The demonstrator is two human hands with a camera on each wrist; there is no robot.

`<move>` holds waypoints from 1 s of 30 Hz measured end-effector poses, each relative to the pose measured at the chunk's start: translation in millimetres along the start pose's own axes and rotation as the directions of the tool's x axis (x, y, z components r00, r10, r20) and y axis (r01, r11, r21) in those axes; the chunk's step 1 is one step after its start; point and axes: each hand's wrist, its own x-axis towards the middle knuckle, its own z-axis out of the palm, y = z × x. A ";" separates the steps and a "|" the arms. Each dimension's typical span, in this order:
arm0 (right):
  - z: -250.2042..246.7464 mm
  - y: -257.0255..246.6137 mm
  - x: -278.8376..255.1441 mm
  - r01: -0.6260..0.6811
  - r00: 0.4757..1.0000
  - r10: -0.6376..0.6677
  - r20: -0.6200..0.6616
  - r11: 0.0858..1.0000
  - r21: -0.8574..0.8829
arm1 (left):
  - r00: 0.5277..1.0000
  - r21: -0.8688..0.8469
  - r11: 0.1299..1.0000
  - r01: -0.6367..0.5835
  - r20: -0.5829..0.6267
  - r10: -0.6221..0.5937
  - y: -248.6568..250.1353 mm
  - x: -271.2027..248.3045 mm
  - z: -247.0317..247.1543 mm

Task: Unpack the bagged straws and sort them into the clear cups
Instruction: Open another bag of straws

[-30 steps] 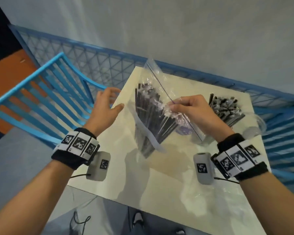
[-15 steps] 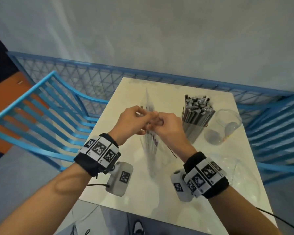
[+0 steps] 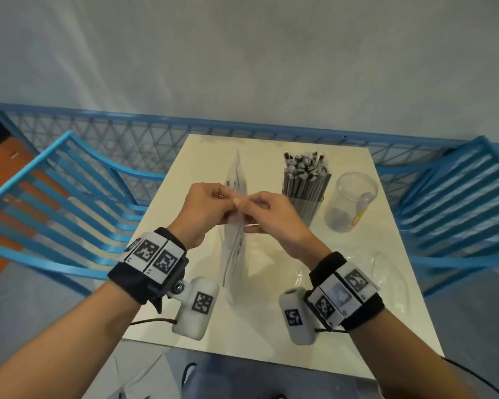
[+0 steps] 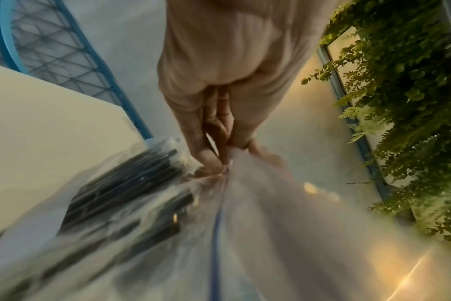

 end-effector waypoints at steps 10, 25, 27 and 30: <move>12.6 -13.6 8.9 0.035 0.969 -0.059 -0.239 0.994 -0.101 | 0.974 -0.111 0.991 0.075 0.220 -0.049 17.9 16.3 -20.5; 62.4 -24.8 32.1 -0.023 0.933 -0.133 -0.336 0.907 -0.421 | 0.945 -0.074 0.992 0.105 0.319 -0.076 2.6 44.3 -72.9; 63.0 -23.9 33.9 -0.033 0.932 -0.131 -0.337 0.897 -0.441 | 0.948 -0.021 0.997 0.069 0.313 -0.059 -0.5 46.9 -69.7; 60.9 -24.1 36.6 -0.040 0.936 -0.112 -0.334 0.908 -0.417 | 0.957 0.033 0.998 0.044 0.286 -0.052 -4.2 53.6 -65.1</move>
